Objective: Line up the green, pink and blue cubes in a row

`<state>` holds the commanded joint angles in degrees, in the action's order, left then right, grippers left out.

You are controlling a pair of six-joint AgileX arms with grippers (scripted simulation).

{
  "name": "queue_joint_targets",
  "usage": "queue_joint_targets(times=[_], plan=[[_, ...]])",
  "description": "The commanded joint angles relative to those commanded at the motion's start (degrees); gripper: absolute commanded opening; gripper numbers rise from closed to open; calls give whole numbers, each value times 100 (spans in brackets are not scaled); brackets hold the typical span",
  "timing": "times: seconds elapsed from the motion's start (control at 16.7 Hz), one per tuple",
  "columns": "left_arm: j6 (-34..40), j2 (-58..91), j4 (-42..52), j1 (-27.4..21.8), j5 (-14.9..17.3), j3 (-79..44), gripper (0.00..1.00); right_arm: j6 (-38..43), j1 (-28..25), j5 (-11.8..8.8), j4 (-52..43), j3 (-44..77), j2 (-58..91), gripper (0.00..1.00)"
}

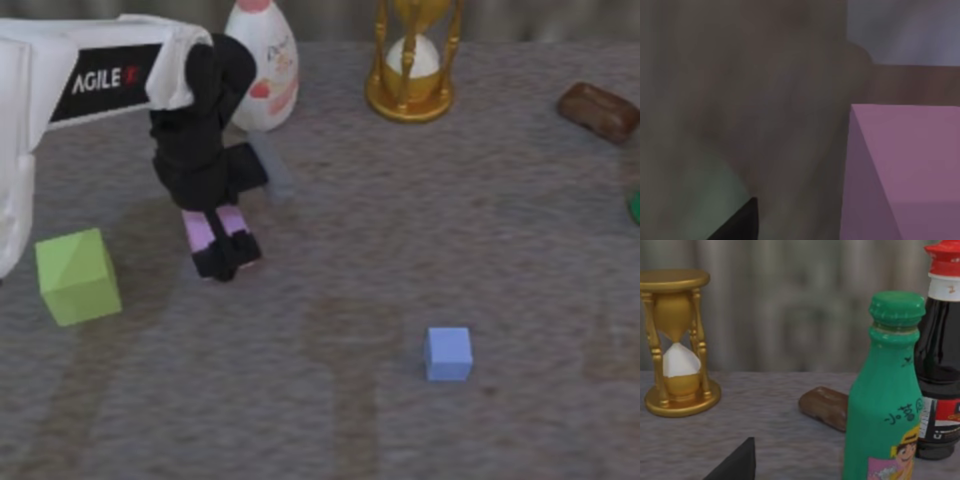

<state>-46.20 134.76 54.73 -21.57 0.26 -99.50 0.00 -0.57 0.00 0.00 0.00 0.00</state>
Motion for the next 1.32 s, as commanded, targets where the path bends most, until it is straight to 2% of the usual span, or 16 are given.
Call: queue_joint_targets(times=[0.66,1.32], plan=[[0,0,0,0,0,0,2,0,0,0,0,0,0,100],[31,-142,170,12,47,-96,0,0,0,0,0,0,0,100]])
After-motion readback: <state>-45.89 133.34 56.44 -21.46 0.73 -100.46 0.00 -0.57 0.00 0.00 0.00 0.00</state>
